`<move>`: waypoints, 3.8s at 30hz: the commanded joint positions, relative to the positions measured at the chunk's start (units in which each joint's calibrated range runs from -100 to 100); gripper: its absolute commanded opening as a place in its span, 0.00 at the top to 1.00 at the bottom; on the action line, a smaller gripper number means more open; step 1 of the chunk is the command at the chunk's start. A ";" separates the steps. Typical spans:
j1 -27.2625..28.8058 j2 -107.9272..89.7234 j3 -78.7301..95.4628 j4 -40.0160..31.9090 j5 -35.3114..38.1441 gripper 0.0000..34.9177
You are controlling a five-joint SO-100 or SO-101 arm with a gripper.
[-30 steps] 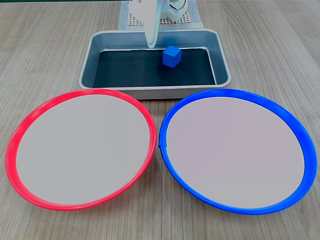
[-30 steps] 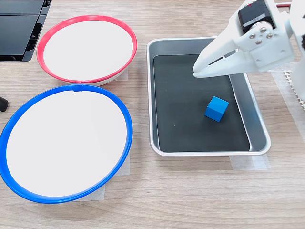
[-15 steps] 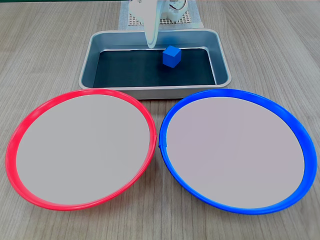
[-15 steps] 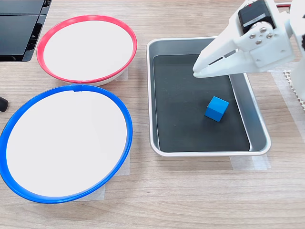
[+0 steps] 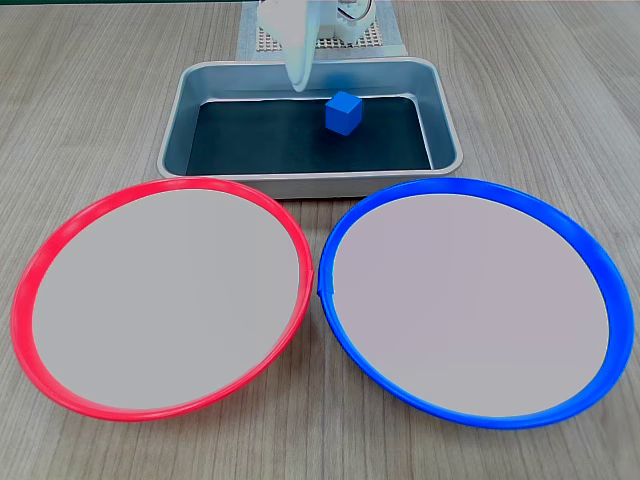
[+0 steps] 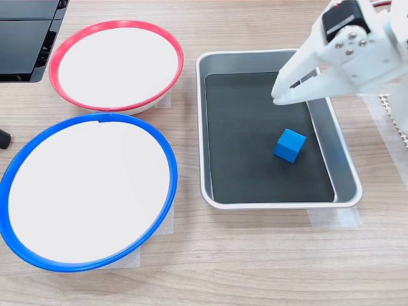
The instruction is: Move a blue block from tray to blue dish
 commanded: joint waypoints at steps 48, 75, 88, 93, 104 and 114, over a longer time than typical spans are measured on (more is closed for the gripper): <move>-16.33 69.69 -68.30 2.33 -0.98 0.99; -17.08 106.27 -92.70 -18.30 16.46 0.94; -11.34 32.76 -19.87 -37.37 23.25 1.00; -8.52 6.23 5.62 -36.96 16.51 1.00; -4.00 -11.00 8.35 -6.58 0.29 1.00; -3.81 -11.00 8.35 -6.25 0.05 0.99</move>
